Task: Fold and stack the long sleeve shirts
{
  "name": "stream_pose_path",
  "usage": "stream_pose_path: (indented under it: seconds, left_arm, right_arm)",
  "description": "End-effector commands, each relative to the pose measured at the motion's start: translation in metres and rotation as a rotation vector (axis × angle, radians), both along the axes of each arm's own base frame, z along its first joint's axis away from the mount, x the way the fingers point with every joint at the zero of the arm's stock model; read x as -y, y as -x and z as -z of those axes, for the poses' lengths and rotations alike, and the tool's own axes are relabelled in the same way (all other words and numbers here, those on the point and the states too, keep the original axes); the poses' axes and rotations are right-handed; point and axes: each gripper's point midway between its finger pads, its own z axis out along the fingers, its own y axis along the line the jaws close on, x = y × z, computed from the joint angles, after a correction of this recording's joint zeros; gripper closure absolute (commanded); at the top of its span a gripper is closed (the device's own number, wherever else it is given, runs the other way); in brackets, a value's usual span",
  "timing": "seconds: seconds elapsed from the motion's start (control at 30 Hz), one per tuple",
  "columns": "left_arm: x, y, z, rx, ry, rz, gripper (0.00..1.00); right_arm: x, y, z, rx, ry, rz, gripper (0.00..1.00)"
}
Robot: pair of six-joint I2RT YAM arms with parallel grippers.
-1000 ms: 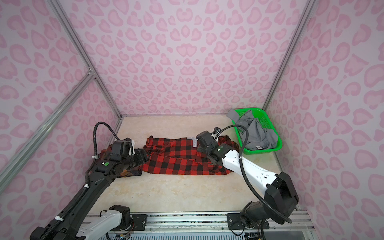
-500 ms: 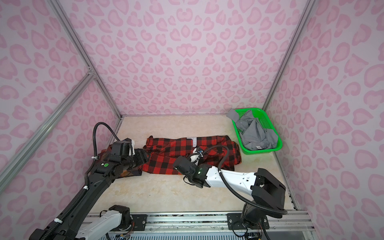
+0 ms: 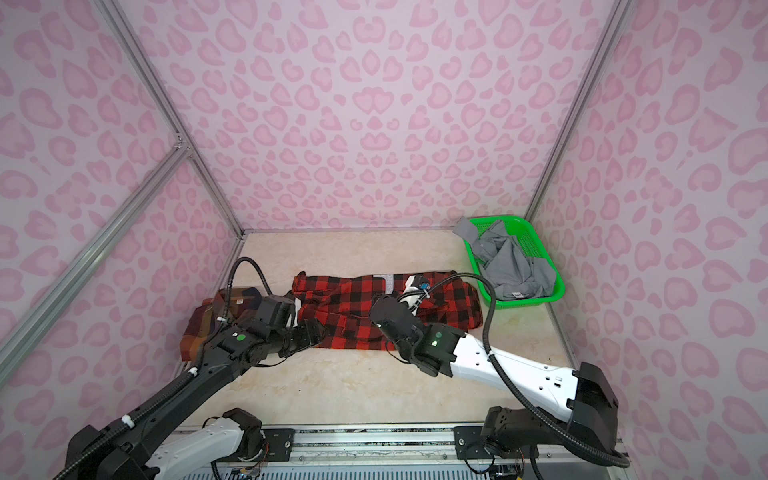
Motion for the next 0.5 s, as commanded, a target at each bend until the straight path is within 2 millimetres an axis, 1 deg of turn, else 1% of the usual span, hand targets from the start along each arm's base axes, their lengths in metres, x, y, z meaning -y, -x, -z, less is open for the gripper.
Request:
stream_pose_path:
  seconds: [0.0,0.07,0.13,0.2,0.27,0.37,0.47]
  left_arm:
    - [0.011,-0.018,-0.007,0.059,-0.043,0.046,0.2]
    - [0.021,-0.024,0.0,0.037,-0.077,0.11,0.23]
    - [0.029,-0.032,0.012,0.011,-0.128,0.147,0.25]
    - [0.041,-0.038,0.023,-0.018,-0.152,0.192,0.26]
    - [0.056,-0.041,0.034,-0.044,-0.15,0.248,0.29]
    - [0.066,-0.048,0.048,-0.069,-0.202,0.286,0.3]
    - [0.072,-0.057,0.062,-0.087,-0.242,0.307,0.3]
  right_arm:
    - [0.025,-0.002,0.005,-0.031,0.199,-0.107,0.36]
    - [0.039,-0.003,0.0,-0.039,0.241,-0.148,0.36]
    - [0.059,0.0,-0.004,-0.037,0.266,-0.142,0.36]
    - [0.07,0.005,-0.013,0.007,0.272,-0.165,0.36]
    - [0.083,0.009,-0.021,0.034,0.276,-0.155,0.35]
    - [0.096,0.016,-0.029,0.067,0.309,-0.159,0.35]
    - [0.103,0.023,-0.034,0.092,0.333,-0.174,0.35]
